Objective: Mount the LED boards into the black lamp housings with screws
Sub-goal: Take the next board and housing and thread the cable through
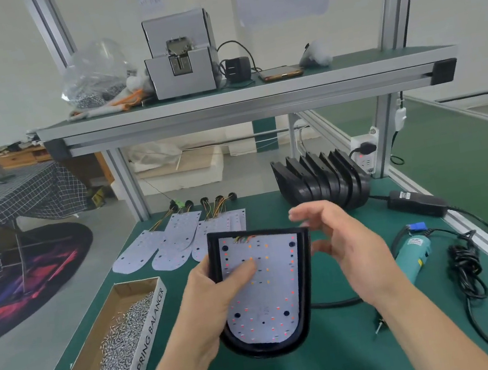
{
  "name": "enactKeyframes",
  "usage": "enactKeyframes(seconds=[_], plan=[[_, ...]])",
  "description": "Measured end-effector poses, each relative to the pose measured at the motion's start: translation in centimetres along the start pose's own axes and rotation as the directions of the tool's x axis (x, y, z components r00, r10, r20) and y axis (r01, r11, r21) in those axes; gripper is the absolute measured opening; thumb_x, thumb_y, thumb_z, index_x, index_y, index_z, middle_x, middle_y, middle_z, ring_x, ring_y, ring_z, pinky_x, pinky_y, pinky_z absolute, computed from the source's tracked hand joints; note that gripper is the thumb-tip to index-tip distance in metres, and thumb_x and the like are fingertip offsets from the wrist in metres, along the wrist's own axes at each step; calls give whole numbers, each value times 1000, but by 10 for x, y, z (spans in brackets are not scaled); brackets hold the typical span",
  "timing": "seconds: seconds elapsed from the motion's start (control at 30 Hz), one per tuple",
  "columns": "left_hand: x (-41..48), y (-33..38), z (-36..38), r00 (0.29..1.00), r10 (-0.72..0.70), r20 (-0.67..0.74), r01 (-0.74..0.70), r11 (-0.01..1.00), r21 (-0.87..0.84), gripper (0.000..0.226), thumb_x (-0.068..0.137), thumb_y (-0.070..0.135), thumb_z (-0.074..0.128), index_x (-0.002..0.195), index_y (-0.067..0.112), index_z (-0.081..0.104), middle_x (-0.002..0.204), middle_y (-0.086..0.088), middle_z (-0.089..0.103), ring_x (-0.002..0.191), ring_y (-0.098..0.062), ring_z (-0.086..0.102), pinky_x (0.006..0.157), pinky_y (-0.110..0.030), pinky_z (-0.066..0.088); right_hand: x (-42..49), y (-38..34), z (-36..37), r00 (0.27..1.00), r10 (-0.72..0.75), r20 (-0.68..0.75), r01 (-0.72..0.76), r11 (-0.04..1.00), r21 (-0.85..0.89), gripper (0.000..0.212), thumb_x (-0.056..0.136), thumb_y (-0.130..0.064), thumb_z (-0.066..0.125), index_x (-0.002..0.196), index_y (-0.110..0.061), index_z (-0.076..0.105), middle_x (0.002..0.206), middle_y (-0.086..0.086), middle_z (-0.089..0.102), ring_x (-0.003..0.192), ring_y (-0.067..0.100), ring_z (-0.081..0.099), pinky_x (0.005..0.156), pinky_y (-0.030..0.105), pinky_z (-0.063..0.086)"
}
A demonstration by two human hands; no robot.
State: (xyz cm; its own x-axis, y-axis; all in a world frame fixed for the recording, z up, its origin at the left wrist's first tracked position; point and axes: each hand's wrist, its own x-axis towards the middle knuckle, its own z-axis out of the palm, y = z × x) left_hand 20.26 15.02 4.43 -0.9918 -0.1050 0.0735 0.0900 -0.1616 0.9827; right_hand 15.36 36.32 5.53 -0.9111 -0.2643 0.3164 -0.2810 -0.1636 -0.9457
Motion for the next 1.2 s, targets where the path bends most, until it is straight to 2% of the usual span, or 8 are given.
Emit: enactKeyframes(seconds=[0.13,0.27,0.4,0.6,0.77,0.97,1.07,1.2], plan=[[1,-6,-11,982,-10,191,13,1000,-10,52,57,35,96,101,13,80,109,-15,76,101,-26,73,82,-27,57,-2,21,4,922,232,310,-178,965,-191,69,90,17,53,140,-30,50,143,0,55,122,4,56,85,12,47],[3,-10,-22,923,-11,385,37,998,-59,48,72,24,89,111,1,74,116,-20,72,111,-33,68,94,-37,53,-4,35,19,910,218,354,-185,975,-124,19,92,-10,57,110,-5,61,94,-8,68,83,1,61,73,15,47],[5,-11,-45,900,1,436,60,990,-126,42,71,19,87,108,4,74,111,-17,73,107,-33,68,91,-38,54,3,31,11,917,195,349,-248,962,114,4,102,-5,51,106,-4,52,100,6,65,98,10,67,78,25,55],[15,-31,-58,948,-119,297,225,907,-355,50,51,35,98,82,5,73,118,-22,68,115,-36,64,100,-52,52,9,8,8,943,49,330,28,974,-224,18,101,-30,49,99,-20,65,82,-5,58,78,9,51,80,19,42],[13,-37,-59,967,-203,152,242,920,-307,23,88,21,60,92,2,71,133,-36,55,117,-40,58,99,-56,49,10,-5,12,961,-31,276,159,876,-456,31,94,-46,55,69,-28,58,73,0,53,57,7,36,56,17,32],[18,7,-46,977,11,-215,16,992,124,39,101,-4,42,113,19,71,125,-3,69,127,-18,57,115,-41,38,15,-12,24,987,-89,130,144,847,-511,35,99,-35,61,70,-15,63,64,-22,58,54,7,38,53,16,32],[1,47,-24,945,320,62,-292,748,596,43,93,37,63,132,50,52,128,28,60,124,13,48,108,-18,36,18,-15,36,989,-98,112,145,811,-567,36,98,-37,61,65,-23,54,61,-20,51,57,5,42,54,17,33],[-2,53,18,880,148,451,-473,200,858,79,95,32,53,160,31,8,143,16,43,136,6,28,123,-34,14,16,-22,50,976,-42,213,168,769,-616,33,100,-24,52,68,-27,48,64,-18,52,59,7,44,54,18,33]])
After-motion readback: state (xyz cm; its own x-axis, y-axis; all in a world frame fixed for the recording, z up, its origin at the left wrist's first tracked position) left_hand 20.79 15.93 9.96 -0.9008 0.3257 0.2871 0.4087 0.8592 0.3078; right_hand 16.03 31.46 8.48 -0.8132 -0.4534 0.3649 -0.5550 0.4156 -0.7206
